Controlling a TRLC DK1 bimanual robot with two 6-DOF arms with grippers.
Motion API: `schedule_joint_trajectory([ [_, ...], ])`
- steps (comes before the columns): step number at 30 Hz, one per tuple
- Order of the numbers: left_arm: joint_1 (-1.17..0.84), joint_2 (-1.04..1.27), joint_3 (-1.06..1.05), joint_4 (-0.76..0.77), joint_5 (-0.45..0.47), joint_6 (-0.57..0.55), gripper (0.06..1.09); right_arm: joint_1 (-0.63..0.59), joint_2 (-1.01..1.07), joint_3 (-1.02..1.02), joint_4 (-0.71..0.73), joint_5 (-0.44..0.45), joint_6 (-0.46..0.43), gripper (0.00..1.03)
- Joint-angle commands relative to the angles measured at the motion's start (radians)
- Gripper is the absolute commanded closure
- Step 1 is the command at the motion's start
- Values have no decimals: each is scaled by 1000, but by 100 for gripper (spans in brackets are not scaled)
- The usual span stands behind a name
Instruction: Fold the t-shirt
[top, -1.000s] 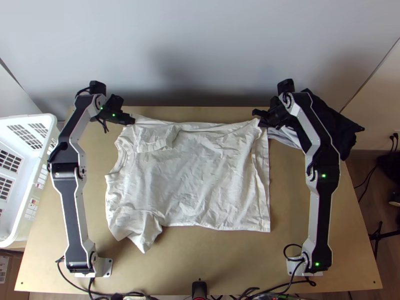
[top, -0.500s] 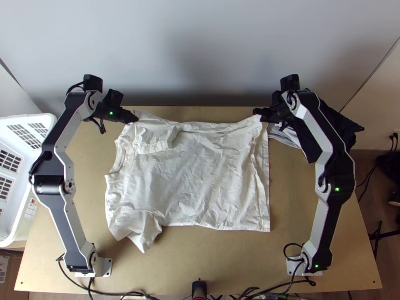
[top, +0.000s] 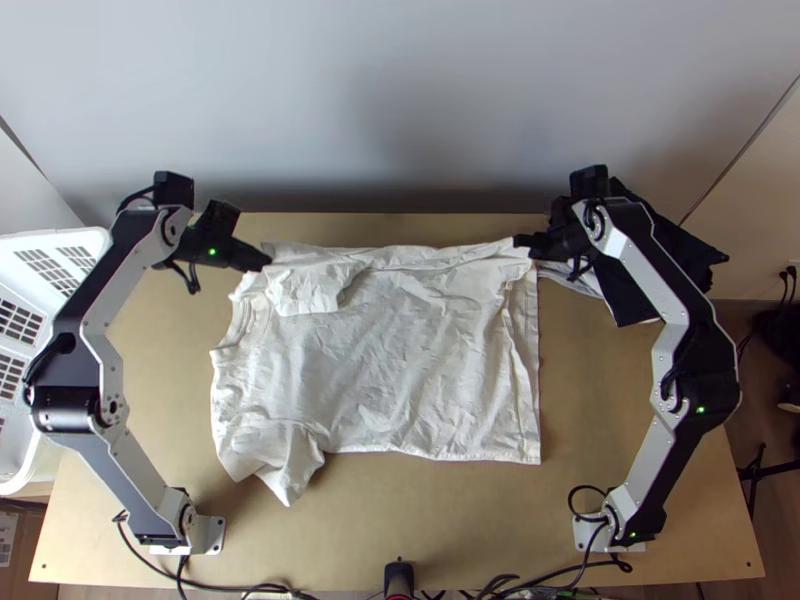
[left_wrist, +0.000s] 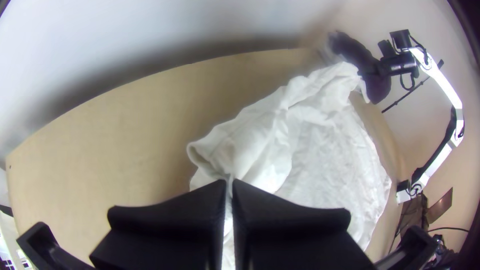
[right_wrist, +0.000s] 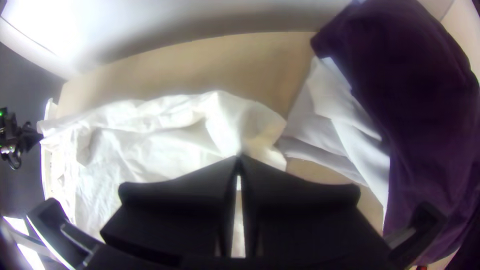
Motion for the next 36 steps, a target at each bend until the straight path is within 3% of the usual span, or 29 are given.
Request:
schedule_joint_trajectory([
  [1, 42, -56, -90, 8, 7, 30, 105, -27, -42, -83, 29, 13, -5, 100],
  [16, 125, -71, -131, 5, 5, 90, 105, -75, -71, -158, 57, 56, -16, 100],
  [36, 151, -137, -188, 8, 24, 102, 105, -102, -282, -356, 63, 56, -83, 100],
])
